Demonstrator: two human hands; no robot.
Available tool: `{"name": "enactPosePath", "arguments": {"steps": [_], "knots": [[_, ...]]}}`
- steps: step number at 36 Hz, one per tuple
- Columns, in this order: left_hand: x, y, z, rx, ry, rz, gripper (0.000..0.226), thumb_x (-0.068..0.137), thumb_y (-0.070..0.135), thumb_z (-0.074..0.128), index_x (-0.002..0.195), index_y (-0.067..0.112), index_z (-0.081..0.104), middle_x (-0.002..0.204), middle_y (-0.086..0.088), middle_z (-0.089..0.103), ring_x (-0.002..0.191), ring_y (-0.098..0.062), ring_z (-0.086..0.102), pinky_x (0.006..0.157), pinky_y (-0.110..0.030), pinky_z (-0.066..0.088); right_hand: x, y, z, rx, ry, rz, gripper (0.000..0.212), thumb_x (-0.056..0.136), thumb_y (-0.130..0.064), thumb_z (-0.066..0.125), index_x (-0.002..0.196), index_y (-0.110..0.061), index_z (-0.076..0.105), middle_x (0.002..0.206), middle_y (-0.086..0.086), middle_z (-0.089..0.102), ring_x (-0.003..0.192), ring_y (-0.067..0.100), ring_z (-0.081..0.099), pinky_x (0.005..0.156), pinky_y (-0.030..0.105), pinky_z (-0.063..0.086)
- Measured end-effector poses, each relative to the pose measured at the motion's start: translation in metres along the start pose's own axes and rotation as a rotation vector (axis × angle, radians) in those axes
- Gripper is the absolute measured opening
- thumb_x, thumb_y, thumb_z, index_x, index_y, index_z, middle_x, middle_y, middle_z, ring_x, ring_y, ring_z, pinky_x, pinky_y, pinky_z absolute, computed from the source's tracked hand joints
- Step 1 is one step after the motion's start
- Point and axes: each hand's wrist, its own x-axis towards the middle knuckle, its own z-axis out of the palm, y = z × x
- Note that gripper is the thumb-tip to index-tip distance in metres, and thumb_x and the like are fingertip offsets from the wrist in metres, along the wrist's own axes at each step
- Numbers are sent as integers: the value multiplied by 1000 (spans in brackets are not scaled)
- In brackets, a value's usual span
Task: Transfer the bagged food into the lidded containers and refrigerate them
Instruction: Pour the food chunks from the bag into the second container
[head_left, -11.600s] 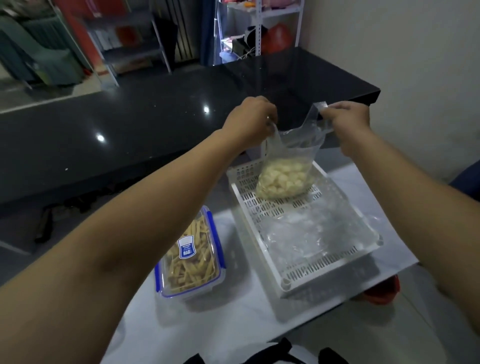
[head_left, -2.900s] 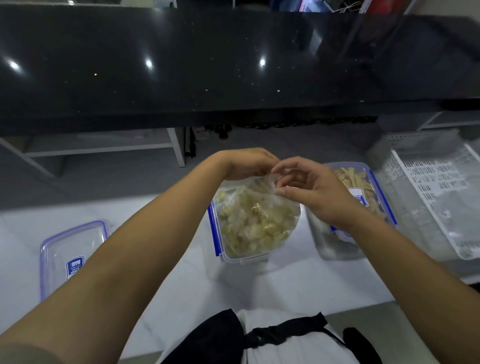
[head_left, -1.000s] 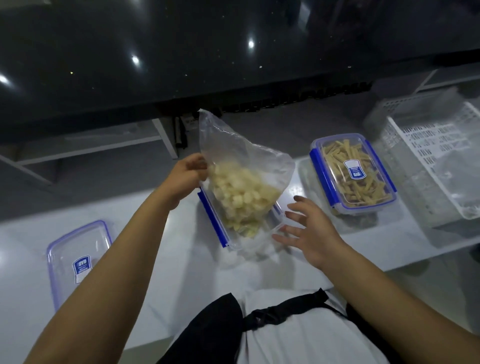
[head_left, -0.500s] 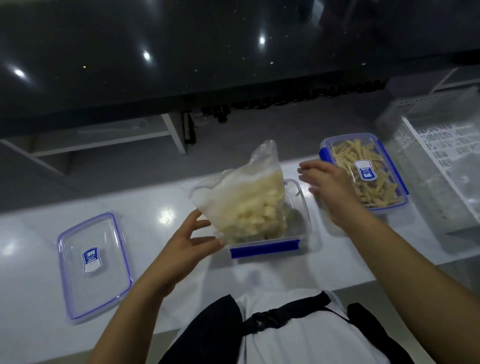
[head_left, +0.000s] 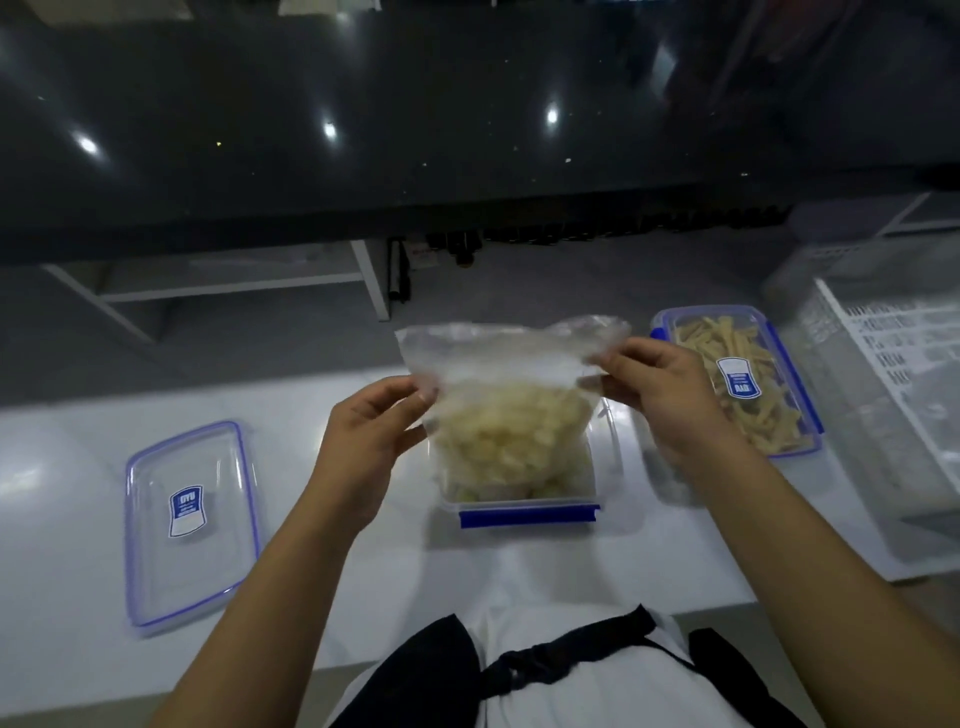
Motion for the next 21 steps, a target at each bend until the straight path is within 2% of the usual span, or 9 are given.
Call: {"name": "enactPosePath", "arguments": {"steps": [2,4,6,9,13,15,17,18,21], "knots": [[1,-2,2,-38,-6,3,14,83,28,77,92,19,80,103,-9,77,109,-29,71,90,-44,59,-10,1,-8,36,6,-49,9,87,-11,71,90,-9,79,87,8,76,73,29,75,71,29,60],[2,-5,4,-18,12,-7,19,81,31,79,95,18,80,104,-10,77,108,-29,72,88,-43,60,-18,7,-10,-5,8,-62,9,87,-15,72,91,-12,79,89,7,77,68,23,73,73,33,62],[3,-11,5,45,17,-24,23,85,28,75,105,17,77,109,-8,76,107,-26,72,92,-43,58,-22,16,-12,-49,20,-39,8,88,-17,72,92,-17,79,94,3,77,78,17,73,81,35,61],[4,-18,6,141,-19,-28,24,87,22,75,110,27,76,112,0,76,109,-21,71,93,-36,53,-25,26,-16,-67,-54,22,18,81,-29,78,98,-24,77,96,-7,76,94,8,69,85,27,52],[4,-23,7,245,-55,-16,25,86,19,77,107,33,77,111,8,76,107,-9,70,93,-27,51,-34,29,-17,-136,-213,37,23,84,-32,75,105,-20,77,107,1,76,104,14,70,85,17,52],[6,-25,7,282,-36,-4,19,87,22,77,103,34,78,106,8,77,102,-7,71,89,-23,51,-36,33,-15,-219,-183,9,18,86,-29,76,102,-20,77,106,4,76,105,20,70,90,27,54],[10,-26,7,332,-31,9,14,89,27,76,100,35,79,103,9,77,100,-7,71,86,-21,53,-37,37,-13,-314,-132,-40,12,87,-24,76,96,-17,76,100,3,75,102,20,70,94,35,53],[12,-27,7,357,-39,7,14,88,29,76,101,36,78,103,10,77,101,-7,71,87,-21,53,-37,38,-12,-347,-127,-73,3,88,-21,75,90,-19,75,91,0,73,94,15,69,89,32,53],[19,-26,7,420,-71,-15,19,90,28,75,108,34,77,104,10,77,104,-10,71,91,-28,53,-37,41,-9,-400,-89,-142,16,89,-17,74,75,-25,72,74,-8,65,74,3,61,73,18,48]]}}
